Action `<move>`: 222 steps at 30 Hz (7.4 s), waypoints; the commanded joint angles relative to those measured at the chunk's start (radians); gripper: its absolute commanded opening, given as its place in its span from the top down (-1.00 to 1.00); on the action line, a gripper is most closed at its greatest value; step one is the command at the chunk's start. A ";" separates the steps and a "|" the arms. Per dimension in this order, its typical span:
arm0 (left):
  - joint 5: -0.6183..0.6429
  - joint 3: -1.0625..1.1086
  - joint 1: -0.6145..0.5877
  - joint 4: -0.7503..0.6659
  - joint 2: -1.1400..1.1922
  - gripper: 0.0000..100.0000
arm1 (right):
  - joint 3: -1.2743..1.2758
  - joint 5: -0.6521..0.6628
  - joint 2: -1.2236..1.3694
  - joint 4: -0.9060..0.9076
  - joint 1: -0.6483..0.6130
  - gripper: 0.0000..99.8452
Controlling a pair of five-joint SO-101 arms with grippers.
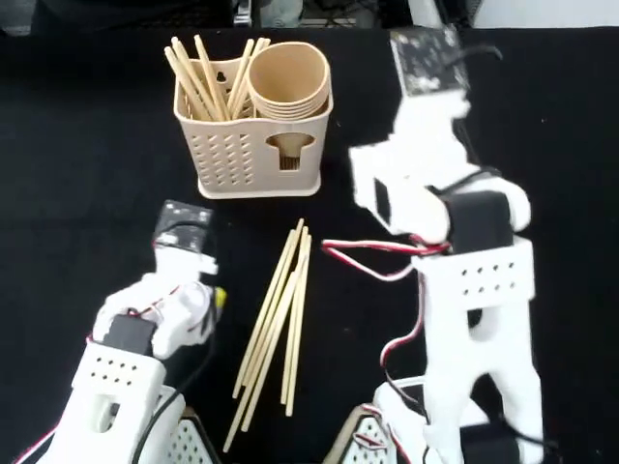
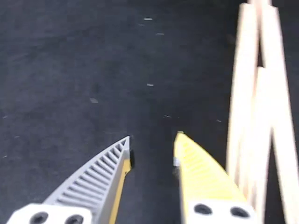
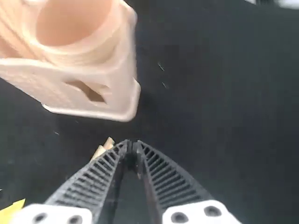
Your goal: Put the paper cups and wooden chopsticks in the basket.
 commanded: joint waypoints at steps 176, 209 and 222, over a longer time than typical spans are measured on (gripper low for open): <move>-0.626 -0.756 -0.206 -0.262 1.126 0.52 | 1.110 -0.020 -0.214 -0.746 0.157 0.97; -0.778 -0.931 -0.229 -0.249 1.267 0.53 | 1.110 -0.020 -0.213 -0.747 0.157 0.97; -0.841 -0.883 -0.282 -0.256 1.278 0.53 | 1.110 -0.020 -0.213 -0.747 0.157 0.97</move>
